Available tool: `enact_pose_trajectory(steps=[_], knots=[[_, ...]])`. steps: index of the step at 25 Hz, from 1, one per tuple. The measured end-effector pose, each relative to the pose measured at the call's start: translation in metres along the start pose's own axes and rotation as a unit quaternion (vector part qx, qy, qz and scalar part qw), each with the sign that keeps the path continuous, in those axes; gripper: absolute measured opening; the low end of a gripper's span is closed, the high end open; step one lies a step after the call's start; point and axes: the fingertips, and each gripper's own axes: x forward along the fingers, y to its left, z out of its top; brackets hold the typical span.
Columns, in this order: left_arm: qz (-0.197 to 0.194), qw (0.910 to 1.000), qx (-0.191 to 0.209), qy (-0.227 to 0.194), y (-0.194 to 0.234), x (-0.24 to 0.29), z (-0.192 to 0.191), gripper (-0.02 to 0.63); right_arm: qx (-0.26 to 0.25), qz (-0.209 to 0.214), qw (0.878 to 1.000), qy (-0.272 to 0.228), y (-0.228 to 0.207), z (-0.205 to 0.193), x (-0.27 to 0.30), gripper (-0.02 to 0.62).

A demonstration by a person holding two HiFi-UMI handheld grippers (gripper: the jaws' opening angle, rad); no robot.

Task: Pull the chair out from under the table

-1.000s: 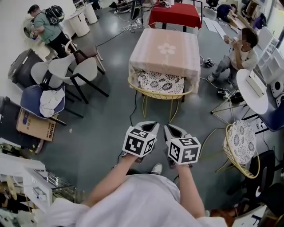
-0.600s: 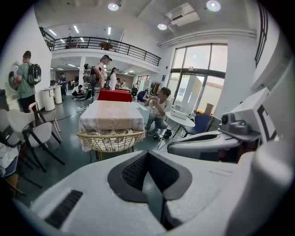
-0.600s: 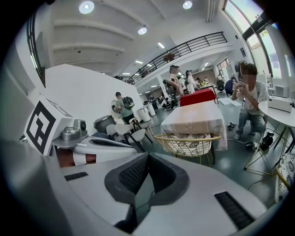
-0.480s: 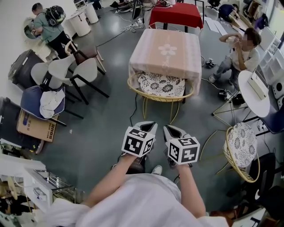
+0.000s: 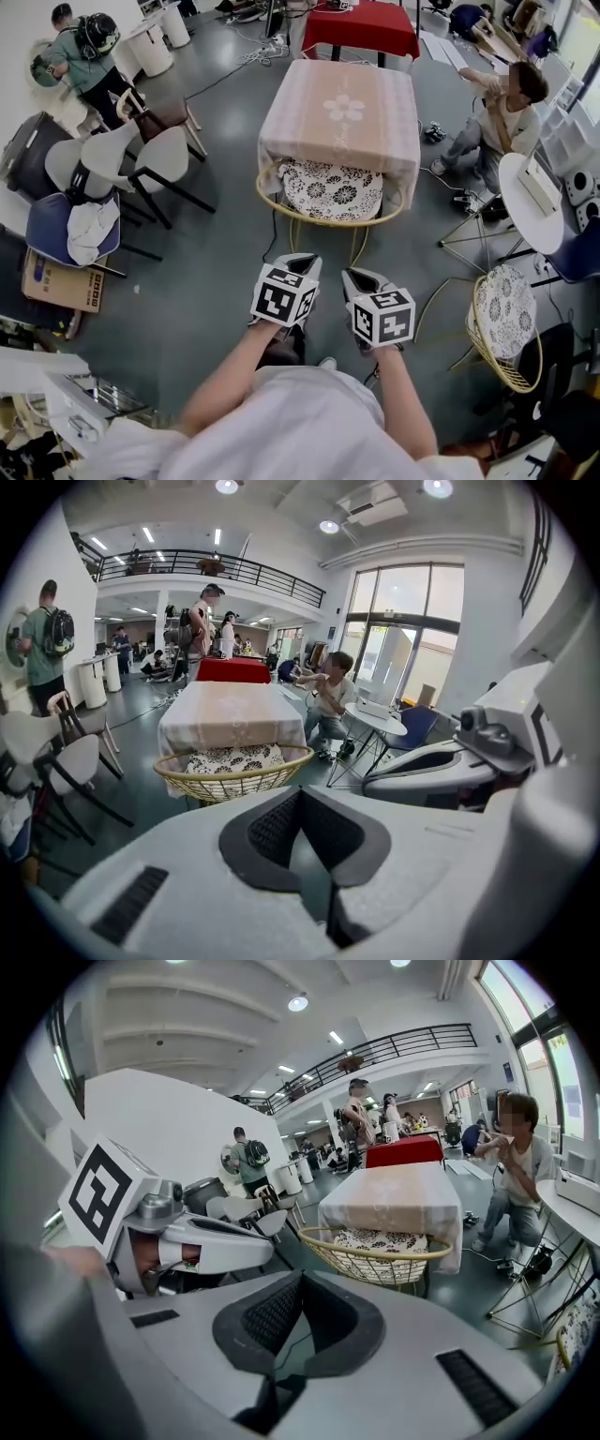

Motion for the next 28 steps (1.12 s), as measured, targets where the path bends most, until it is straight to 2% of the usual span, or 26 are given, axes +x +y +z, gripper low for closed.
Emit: enact_pose_trajectory(steps=[10,13,17,21,28], knots=[[-0.004,0.9984,0.043,0.037,0.058,0.038,0.008,0.005,-0.048,-0.024,0.998,0.042,-0.029,0.021,0.057,0.002],[-0.007,0.9966,0.069,0.044,0.073,0.044,0.010,0.005,-0.066,-0.028,0.996,0.051,-0.033,0.027,0.070,0.003],[-0.003,0.9903,0.127,0.056,0.092,0.055,0.010,0.005,-0.099,-0.036,0.992,0.065,-0.039,0.030,0.085,0.003],[-0.006,0.9846,0.160,0.070,0.106,0.066,0.007,0.005,-0.126,-0.038,0.988,0.078,-0.043,0.032,0.095,0.003],[-0.015,0.9676,0.236,0.090,0.125,0.081,0.001,0.005,-0.189,-0.042,0.975,0.108,-0.051,0.030,0.111,0.003]])
